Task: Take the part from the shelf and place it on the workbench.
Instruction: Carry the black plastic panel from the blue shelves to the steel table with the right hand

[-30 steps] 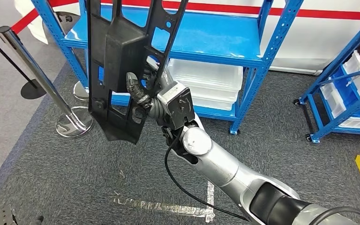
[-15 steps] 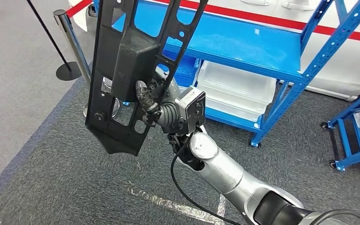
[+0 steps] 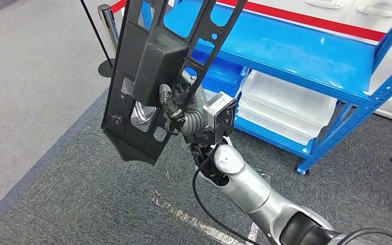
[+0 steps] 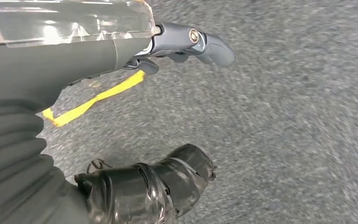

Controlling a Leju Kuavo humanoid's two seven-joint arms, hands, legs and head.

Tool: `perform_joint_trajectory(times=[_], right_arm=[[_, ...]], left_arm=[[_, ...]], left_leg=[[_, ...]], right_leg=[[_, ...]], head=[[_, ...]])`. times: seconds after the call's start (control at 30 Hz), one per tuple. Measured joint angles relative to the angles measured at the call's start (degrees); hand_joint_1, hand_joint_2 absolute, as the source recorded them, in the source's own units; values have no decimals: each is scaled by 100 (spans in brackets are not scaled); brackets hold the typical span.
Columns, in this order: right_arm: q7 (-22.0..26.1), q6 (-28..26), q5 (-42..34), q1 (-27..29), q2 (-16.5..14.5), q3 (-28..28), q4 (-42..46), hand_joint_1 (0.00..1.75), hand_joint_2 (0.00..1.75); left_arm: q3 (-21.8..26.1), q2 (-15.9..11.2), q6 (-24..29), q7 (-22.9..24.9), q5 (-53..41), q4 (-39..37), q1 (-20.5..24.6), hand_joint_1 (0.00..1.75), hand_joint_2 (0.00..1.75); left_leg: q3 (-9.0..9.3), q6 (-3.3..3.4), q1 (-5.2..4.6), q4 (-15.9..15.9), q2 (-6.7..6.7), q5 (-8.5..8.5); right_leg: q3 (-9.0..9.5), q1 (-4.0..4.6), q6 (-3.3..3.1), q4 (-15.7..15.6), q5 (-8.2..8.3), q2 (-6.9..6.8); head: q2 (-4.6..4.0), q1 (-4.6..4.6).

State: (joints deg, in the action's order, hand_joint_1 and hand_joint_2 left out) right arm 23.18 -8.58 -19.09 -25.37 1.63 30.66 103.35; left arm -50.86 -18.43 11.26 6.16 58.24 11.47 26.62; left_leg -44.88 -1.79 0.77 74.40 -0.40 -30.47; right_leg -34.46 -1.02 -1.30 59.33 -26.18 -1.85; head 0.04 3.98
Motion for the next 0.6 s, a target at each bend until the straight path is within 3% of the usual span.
perform_joint_trajectory(times=[0.03,0.07,0.13,0.2,0.27,0.3,0.37,0.43,0.5,0.6], right_arm=[[-12,20,-26,21,4,-10,14,175,175],[-24,40,-47,36,7,-21,28,175,175],[-34,75,-64,43,9,-47,60,175,175],[-36,91,-80,40,10,-71,86,175,175],[-37,93,-96,41,11,-80,93,175,175],[-37,94,-104,43,13,-83,95,175,175],[-36,97,-112,43,16,-90,107,175,175],[-36,104,-115,50,21,-107,118,175,175],[-37,114,-115,59,30,-125,119,175,175],[-37,124,-115,62,38,-133,119,175,175]], left_arm=[[0,-11,-18,6,7,0,-16,0,175],[0,-29,-34,14,14,0,-29,0,175],[0,-83,-60,34,23,0,-28,0,175],[0,-129,-94,49,30,0,-15,0,175],[0,-159,-114,59,34,-2,-31,0,175],[0,-172,-119,62,38,-3,-48,0,175],[0,-196,-125,61,49,-5,-62,0,175],[0,-201,-139,40,62,-7,-53,0,175],[0,-194,-159,18,68,-7,-54,0,175],[0,-190,-171,9,69,-7,-58,0,175]], left_leg=[[42,-2,6,-63,15,83],[189,5,8,-328,49,243],[617,51,-43,-1122,277,547],[832,134,-116,-1553,437,639],[831,207,-136,-1600,331,643],[837,237,-118,-1623,265,659],[855,315,-77,-1678,139,700],[846,369,-61,-1693,0,724],[830,383,-64,-1687,-143,730],[824,384,-65,-1681,-225,730]], right_leg=[[1,0,-1,1,-5,-70],[5,2,1,1,-13,-138],[21,26,22,3,-33,-260],[36,64,54,1,-52,-383],[62,85,96,-15,-70,-518],[67,79,126,-2,-100,-500],[-23,62,166,247,-300,-228],[-316,49,172,914,-659,92],[-581,49,181,1485,-860,171],[-645,46,192,1611,-850,179]], head=[[0,-1],[0,-1],[0,-2],[0,3],[0,10],[0,10],[0,17],[0,25],[0,28],[0,28]])
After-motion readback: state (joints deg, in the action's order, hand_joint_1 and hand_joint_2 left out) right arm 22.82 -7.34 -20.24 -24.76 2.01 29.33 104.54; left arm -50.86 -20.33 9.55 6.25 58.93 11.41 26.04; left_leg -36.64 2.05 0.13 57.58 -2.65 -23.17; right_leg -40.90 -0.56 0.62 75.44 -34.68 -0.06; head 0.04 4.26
